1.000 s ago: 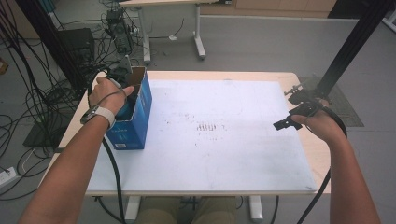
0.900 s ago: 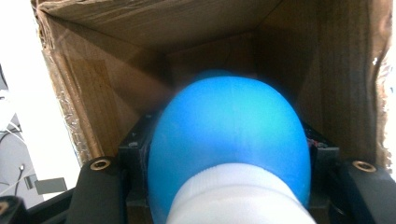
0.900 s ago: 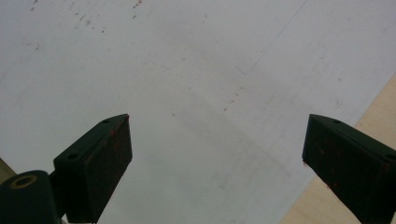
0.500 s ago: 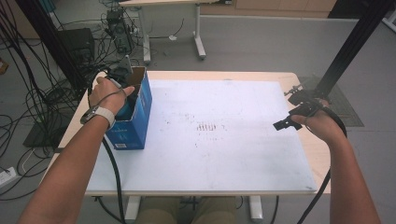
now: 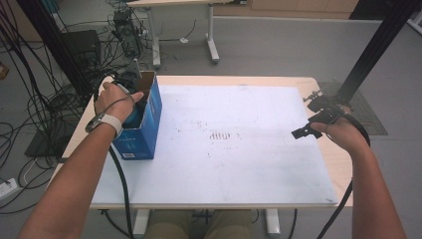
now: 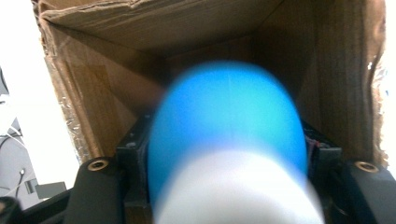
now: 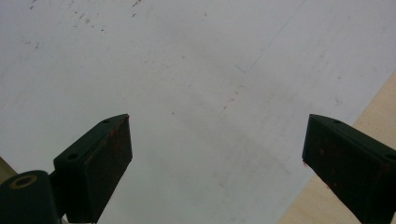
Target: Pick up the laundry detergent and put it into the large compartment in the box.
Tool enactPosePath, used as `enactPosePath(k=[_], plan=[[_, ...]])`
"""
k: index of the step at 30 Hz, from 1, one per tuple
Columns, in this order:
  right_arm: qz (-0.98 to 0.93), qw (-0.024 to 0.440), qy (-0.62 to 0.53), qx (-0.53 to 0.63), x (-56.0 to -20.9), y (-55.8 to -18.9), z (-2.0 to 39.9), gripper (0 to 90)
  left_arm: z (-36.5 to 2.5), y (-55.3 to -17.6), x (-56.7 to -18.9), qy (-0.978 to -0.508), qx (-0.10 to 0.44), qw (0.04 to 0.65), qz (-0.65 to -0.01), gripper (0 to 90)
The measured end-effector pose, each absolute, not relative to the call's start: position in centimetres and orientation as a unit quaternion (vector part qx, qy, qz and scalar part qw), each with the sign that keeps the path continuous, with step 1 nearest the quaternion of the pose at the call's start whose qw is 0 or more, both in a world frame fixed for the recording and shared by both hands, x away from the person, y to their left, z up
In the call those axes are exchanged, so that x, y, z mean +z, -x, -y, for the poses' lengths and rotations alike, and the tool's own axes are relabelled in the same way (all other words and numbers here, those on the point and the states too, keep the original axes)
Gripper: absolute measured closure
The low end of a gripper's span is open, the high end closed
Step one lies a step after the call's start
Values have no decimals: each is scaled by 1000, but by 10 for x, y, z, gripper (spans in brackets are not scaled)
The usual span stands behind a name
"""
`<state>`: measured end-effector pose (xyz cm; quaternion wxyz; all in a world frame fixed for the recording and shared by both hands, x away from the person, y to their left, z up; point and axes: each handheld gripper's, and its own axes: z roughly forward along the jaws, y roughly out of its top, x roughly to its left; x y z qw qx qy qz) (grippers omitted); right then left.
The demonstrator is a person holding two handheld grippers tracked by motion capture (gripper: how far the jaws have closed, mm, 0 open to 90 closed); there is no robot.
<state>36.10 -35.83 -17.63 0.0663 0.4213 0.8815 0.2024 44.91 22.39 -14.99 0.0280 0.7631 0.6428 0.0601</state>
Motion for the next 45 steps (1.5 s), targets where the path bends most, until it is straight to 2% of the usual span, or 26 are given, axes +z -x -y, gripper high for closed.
enactPosePath(k=[9,26,33,34,39,45], plan=[[-881,67,-421,203,-176,-359,358,82,-226,-447,-148,-764,60,34,-641,285],[-881,72,-422,200,-171,-355,358,82,-232,-439,-140,-770,62,51,-633,273],[-881,72,-422,200,-170,-355,356,82,-231,-436,-132,-775,71,54,-626,226],[-882,71,-422,199,-170,-355,356,82,-231,-435,-131,-774,71,57,-627,193],[-882,72,-421,199,-169,-355,355,82,-235,-433,-125,-771,72,68,-629,147],[-882,74,-420,199,-167,-354,354,82,-234,-429,-114,-779,76,80,-618,131]])
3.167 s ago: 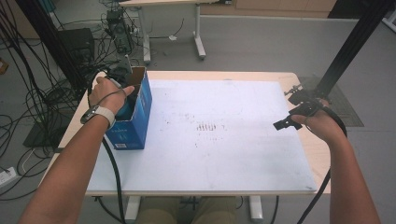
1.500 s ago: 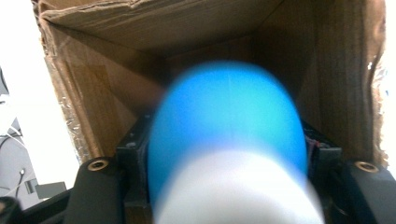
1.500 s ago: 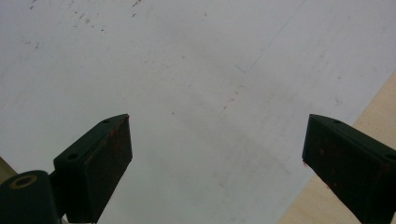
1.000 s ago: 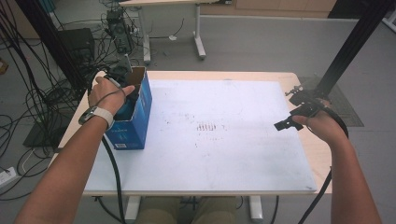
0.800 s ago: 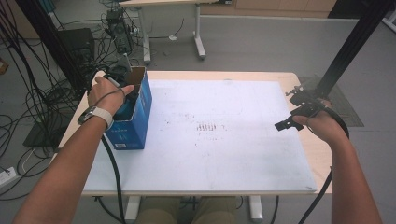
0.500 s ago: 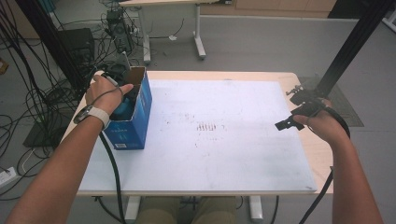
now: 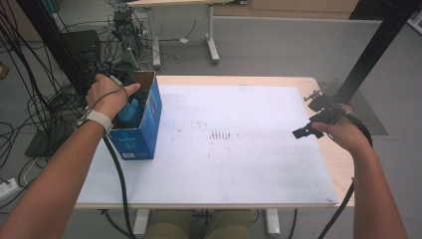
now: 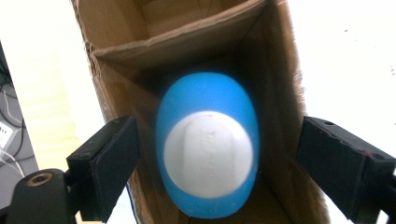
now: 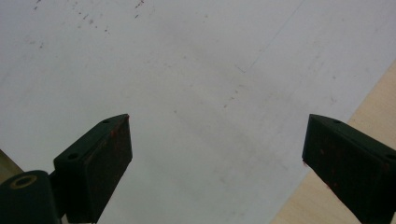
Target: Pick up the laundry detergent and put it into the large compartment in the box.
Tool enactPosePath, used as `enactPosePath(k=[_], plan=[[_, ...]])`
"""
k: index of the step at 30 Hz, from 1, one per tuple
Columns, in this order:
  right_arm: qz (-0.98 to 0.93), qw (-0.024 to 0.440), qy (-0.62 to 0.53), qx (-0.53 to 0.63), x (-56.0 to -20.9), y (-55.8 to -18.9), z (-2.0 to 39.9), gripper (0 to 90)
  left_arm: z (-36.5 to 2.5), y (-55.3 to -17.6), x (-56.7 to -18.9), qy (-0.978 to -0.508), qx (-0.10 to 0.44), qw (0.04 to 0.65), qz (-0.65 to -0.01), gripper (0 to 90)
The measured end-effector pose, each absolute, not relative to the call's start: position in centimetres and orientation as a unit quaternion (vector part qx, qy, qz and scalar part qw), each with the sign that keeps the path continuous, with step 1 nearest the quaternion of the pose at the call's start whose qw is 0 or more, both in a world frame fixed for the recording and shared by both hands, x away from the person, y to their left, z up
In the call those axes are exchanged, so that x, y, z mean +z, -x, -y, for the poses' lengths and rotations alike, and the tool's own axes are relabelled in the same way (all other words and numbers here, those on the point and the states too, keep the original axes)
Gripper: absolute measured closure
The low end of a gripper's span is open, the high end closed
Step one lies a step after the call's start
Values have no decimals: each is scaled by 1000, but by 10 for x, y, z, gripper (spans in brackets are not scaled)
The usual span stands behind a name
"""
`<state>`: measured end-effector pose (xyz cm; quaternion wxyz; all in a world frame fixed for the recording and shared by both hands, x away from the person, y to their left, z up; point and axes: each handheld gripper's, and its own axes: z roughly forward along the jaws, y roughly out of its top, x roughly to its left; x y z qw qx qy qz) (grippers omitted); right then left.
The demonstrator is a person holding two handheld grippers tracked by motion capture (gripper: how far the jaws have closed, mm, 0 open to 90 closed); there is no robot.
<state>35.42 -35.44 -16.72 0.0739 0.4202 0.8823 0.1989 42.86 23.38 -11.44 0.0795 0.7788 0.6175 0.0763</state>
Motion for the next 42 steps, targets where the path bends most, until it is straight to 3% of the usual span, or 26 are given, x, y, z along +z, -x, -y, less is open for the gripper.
enactPosePath(k=[14,25,42], plan=[[-881,78,-421,199,-162,-349,356,82,-225,-424,-84,-797,76,99,-591,51],[-880,82,-425,197,-156,-345,358,82,-223,-417,-47,-835,79,114,-532,58],[-883,84,-419,195,-151,-346,350,82,-171,-395,-11,-916,58,150,-368,65]])
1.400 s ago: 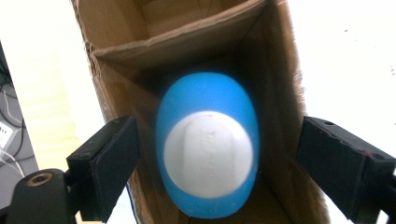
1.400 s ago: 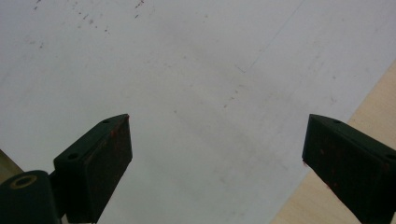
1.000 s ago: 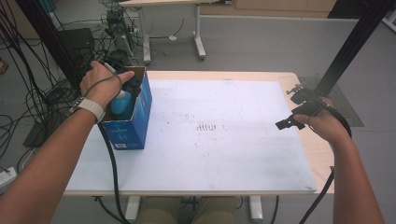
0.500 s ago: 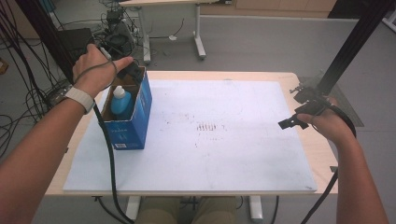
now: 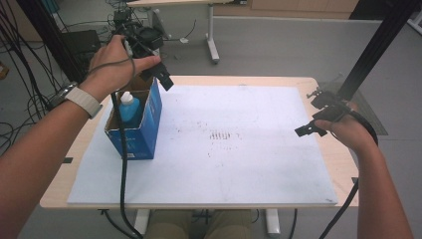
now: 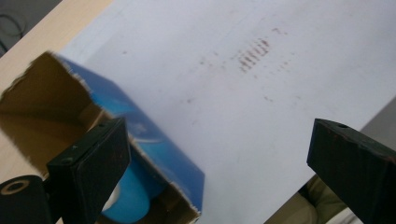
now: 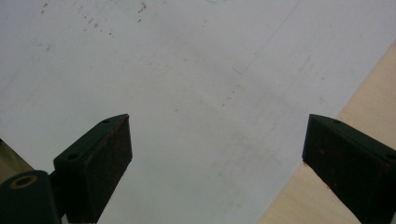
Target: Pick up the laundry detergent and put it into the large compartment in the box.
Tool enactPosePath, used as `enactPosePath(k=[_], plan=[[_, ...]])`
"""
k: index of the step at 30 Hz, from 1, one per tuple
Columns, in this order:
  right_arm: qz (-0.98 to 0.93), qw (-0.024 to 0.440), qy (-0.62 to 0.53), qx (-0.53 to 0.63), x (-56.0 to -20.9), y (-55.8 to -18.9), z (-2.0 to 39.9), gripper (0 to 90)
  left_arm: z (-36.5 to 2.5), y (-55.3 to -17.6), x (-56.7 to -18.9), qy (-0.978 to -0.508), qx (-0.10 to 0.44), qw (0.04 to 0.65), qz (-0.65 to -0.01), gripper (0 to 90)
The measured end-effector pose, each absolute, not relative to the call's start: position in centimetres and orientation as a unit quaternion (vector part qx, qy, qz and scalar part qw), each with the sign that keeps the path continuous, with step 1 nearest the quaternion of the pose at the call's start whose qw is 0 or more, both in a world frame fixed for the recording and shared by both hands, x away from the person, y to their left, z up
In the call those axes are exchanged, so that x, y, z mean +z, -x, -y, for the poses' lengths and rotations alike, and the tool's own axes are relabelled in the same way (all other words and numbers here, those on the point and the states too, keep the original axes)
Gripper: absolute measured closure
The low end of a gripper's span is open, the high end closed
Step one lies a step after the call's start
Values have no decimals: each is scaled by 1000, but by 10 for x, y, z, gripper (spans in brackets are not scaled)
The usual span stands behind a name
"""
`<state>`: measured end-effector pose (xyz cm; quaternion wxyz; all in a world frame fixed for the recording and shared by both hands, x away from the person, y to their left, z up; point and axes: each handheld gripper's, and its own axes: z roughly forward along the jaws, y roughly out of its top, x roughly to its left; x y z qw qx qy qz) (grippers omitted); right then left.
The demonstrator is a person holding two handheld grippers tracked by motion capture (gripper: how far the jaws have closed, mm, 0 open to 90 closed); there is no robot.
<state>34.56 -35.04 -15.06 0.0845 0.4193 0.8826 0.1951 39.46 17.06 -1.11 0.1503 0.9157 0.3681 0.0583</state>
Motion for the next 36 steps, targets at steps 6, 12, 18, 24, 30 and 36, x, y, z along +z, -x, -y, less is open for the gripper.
enactPosePath(k=[6,12,18,24,30,36], plan=[[-882,83,-421,198,-151,-344,351,80,-148,-392,-14,-934,48,142,-325,65],[-880,80,-424,201,-153,-341,353,80,-135,-391,-18,-943,36,148,-297,64],[-877,81,-427,204,-154,-338,356,80,-124,-385,-24,-952,28,164,-255,62],[-876,81,-429,205,-156,-335,356,78,-109,-377,-30,-966,26,164,-197,63],[-874,77,-433,206,-159,-333,356,78,-92,-372,-41,-978,27,147,-143,63],[-874,77,-432,209,-161,-332,355,78,-77,-370,-56,-985,15,138,-100,63]])
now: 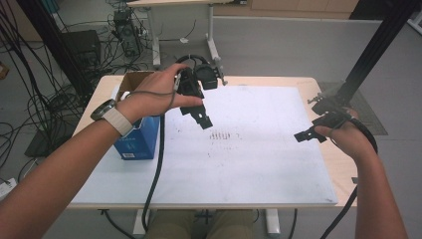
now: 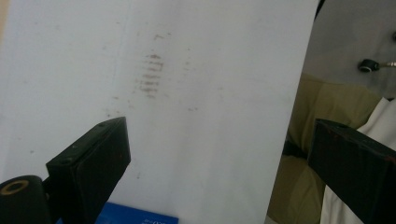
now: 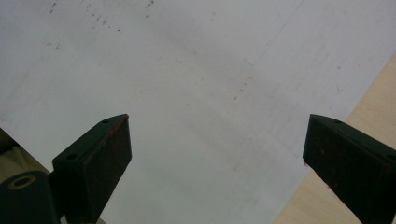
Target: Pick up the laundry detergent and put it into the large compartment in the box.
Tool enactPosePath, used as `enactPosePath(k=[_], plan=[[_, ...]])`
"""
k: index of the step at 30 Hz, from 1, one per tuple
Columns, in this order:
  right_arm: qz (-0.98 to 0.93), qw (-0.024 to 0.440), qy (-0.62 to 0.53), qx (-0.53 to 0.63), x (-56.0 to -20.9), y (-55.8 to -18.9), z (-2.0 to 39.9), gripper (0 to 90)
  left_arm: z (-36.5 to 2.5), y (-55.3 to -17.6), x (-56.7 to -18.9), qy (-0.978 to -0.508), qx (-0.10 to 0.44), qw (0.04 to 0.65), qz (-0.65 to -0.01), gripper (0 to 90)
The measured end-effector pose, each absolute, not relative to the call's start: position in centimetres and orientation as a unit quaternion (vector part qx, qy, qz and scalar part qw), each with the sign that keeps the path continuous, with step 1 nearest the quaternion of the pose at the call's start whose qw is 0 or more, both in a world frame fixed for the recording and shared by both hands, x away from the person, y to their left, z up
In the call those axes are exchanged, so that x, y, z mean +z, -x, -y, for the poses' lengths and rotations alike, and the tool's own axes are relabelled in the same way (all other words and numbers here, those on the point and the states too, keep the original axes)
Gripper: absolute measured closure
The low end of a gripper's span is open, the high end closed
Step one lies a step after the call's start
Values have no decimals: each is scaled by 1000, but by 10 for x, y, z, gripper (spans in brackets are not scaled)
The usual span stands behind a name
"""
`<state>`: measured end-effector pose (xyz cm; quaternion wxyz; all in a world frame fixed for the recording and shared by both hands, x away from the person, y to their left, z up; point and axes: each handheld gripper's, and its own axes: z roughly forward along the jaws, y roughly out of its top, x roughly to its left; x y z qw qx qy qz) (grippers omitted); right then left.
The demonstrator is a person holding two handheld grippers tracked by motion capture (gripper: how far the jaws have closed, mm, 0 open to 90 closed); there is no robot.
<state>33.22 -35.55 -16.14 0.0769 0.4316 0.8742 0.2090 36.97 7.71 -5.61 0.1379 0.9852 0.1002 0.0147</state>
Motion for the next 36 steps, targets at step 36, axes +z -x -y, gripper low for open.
enactPosePath(k=[36], plan=[[-875,77,-432,205,-159,-334,345,78,-43,-362,-92,-993,-17,117,-25,63]])
